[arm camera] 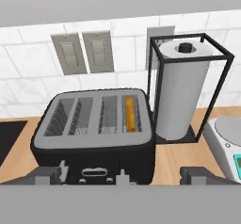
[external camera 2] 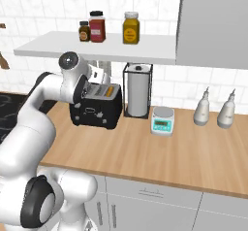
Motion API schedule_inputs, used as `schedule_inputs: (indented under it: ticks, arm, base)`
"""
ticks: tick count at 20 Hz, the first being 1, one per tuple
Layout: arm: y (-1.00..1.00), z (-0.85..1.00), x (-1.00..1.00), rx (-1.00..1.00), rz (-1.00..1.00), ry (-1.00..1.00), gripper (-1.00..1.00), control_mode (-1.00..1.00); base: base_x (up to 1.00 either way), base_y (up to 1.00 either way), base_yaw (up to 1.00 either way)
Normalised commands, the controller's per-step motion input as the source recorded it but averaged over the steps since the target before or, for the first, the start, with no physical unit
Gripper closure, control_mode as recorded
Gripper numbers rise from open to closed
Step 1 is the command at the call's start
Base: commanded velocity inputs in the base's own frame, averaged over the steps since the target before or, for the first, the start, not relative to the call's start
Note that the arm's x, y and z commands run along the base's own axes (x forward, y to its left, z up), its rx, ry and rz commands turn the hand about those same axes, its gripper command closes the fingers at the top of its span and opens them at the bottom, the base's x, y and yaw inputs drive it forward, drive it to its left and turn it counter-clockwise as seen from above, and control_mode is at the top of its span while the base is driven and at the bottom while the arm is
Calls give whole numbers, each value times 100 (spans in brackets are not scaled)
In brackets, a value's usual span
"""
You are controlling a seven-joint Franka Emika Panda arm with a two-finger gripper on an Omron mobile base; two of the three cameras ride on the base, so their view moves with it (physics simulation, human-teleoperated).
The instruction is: Start the toaster. Once the lever pops up, take the bread to the plate on the dining counter.
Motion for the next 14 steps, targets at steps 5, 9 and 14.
schedule_inputs:
  ticks: [5,9,14]
  arm:
    - [-4,23,0,0,0,0,-100,-100]
    - [-1,26,0,0,0,0,-100,-100]
    - [0,24,-4,0,0,-8,-100,-100]
  base:
    - [0,0,0]
    - [0,0,0]
    - [0,0,0]
